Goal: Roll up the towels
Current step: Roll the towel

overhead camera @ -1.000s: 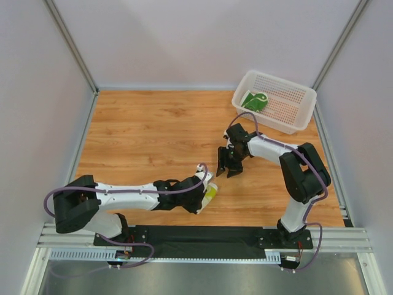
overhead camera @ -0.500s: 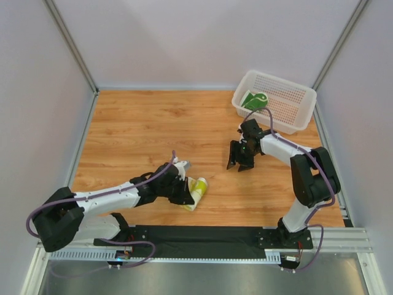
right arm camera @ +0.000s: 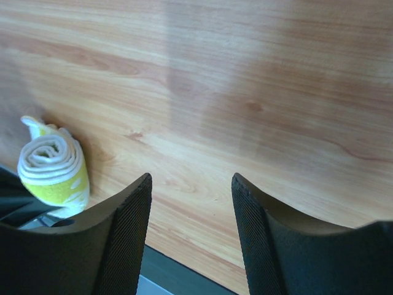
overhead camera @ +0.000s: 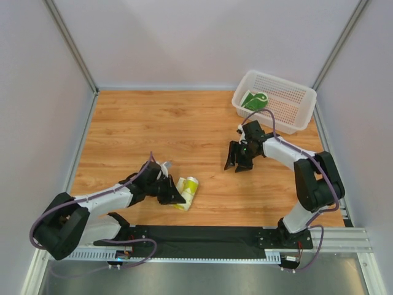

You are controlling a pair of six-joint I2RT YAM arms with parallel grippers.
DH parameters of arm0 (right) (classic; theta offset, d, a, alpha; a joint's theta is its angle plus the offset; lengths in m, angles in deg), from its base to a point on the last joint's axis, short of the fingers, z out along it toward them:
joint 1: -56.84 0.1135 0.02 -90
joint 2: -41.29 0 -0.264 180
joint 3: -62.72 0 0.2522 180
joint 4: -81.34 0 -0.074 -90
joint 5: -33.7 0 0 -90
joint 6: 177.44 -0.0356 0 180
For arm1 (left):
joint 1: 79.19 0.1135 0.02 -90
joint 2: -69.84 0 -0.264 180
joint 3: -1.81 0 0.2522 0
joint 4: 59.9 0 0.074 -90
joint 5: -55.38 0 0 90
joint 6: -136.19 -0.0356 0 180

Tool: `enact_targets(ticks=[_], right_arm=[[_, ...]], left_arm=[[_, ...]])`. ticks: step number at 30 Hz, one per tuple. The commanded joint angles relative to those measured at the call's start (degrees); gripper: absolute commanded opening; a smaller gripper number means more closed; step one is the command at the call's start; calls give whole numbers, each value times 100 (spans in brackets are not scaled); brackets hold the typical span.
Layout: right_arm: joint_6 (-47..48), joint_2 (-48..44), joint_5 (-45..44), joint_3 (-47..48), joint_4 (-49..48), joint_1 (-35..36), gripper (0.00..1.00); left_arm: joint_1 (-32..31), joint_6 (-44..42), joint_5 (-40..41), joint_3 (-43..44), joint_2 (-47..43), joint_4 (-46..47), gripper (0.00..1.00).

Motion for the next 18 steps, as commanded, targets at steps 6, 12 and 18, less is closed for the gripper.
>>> enact_targets(ticks=[6,12,18], right_arm=[[-393,-964,1587,-973,-1796,423,62],[-745,-1072,1447,-1440,-2930,1303,66],[-1255,-466,1394,-1581,-4257,1980,66]], left_arm=[[695,1160,-571,-900,76,1032,0],[1039,1364,-695,-1015,6,796,0],[1399,1153,-879,-901,155,286,0]])
